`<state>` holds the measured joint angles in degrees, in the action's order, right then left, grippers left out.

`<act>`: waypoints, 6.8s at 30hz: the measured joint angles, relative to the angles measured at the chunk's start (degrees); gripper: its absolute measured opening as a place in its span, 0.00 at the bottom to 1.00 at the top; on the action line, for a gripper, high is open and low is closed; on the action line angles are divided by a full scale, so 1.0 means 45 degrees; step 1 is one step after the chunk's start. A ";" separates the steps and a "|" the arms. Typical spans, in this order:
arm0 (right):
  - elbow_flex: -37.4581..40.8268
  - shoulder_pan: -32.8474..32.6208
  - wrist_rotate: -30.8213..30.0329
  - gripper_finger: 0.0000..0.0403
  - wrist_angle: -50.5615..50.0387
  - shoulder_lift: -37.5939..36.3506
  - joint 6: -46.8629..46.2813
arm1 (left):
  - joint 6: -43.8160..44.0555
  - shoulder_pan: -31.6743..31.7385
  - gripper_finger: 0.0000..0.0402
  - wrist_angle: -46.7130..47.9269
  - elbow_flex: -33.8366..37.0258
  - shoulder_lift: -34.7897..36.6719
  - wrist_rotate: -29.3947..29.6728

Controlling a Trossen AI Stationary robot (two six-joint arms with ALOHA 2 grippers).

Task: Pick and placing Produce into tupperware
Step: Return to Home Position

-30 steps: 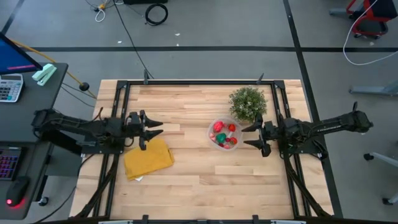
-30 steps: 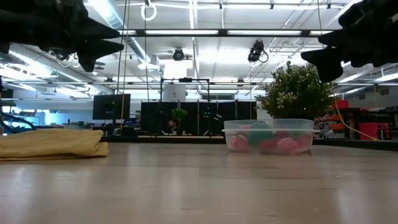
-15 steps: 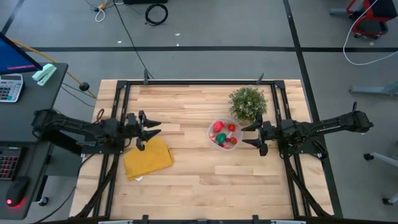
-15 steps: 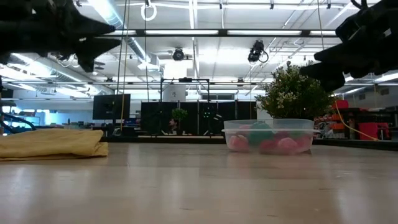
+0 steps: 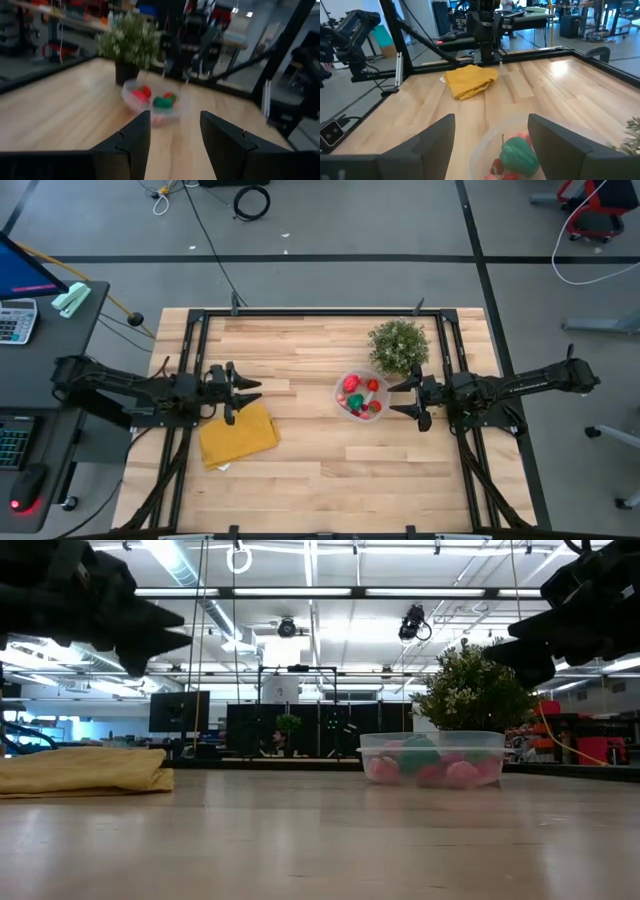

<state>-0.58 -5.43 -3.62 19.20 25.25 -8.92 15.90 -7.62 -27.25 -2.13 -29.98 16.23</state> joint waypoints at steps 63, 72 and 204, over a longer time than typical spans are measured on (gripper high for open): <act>0.0000 0.0015 -0.0131 0.64 -0.3780 -0.0751 -0.2318 | -0.1360 -0.0134 0.44 0.2602 0.0374 0.3471 0.0903; 0.0005 0.0015 -0.0126 0.64 -0.3823 -0.0741 -0.2318 | -0.1361 -0.0132 0.46 0.2600 0.0379 0.6334 0.0899; -0.0189 0.0010 -0.0466 0.64 -0.3973 0.0133 -0.2318 | -0.2013 0.0364 0.45 0.4624 0.0379 0.6334 0.0719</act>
<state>-1.43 -5.39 -5.72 1.32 25.85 -19.35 6.84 -5.98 -6.44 -0.43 -1.48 19.46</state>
